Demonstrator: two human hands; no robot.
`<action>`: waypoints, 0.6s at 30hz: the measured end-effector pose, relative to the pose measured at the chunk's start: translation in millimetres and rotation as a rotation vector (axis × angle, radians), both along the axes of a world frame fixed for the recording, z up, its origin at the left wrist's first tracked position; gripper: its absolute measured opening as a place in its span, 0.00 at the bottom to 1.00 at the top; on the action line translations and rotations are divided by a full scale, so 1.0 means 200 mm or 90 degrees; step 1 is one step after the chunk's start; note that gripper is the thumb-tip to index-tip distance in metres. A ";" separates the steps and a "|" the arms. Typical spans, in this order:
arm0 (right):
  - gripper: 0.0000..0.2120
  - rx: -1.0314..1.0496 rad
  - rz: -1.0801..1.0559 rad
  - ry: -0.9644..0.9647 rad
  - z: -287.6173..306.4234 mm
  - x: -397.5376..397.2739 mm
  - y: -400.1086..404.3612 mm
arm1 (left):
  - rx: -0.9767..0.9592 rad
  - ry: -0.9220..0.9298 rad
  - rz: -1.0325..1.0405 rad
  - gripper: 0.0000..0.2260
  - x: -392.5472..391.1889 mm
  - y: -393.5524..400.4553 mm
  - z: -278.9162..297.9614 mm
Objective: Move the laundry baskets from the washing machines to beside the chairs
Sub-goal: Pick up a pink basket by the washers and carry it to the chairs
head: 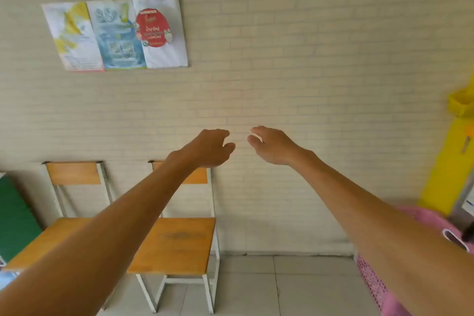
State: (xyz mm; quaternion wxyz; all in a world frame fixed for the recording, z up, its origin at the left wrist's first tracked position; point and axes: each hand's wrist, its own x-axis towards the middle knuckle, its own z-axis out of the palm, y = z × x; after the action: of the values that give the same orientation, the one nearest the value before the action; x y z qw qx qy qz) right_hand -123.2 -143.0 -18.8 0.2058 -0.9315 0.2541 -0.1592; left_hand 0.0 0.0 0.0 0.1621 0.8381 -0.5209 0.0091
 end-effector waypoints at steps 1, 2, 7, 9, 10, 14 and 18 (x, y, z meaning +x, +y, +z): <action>0.27 0.015 -0.015 0.005 -0.05 -0.06 -0.01 | 0.018 0.019 -0.006 0.26 -0.04 -0.04 -0.06; 0.27 0.030 -0.034 0.006 -0.11 -0.11 -0.04 | 0.027 0.023 -0.018 0.26 -0.07 -0.09 -0.12; 0.28 0.130 -0.153 0.028 -0.56 -0.48 -0.19 | 0.127 0.059 -0.132 0.26 -0.33 -0.38 -0.52; 0.27 0.170 -0.213 0.024 -0.71 -0.65 -0.23 | 0.142 0.084 -0.170 0.25 -0.45 -0.51 -0.67; 0.27 0.193 -0.240 0.023 -0.78 -0.74 -0.24 | 0.154 0.095 -0.191 0.25 -0.51 -0.56 -0.74; 0.26 0.288 -0.344 0.052 -1.08 -1.05 -0.34 | 0.261 0.123 -0.279 0.25 -0.75 -0.80 -1.00; 0.20 0.355 -0.400 0.094 -1.35 -1.30 -0.52 | 0.310 0.136 -0.341 0.24 -0.95 -1.07 -1.16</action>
State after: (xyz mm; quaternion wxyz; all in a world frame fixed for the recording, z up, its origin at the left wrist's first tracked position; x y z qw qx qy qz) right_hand -383.7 -247.3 -288.6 0.3729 -0.7264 0.5728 -0.0723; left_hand -190.8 -213.6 -231.3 0.0081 0.6824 -0.6887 -0.2449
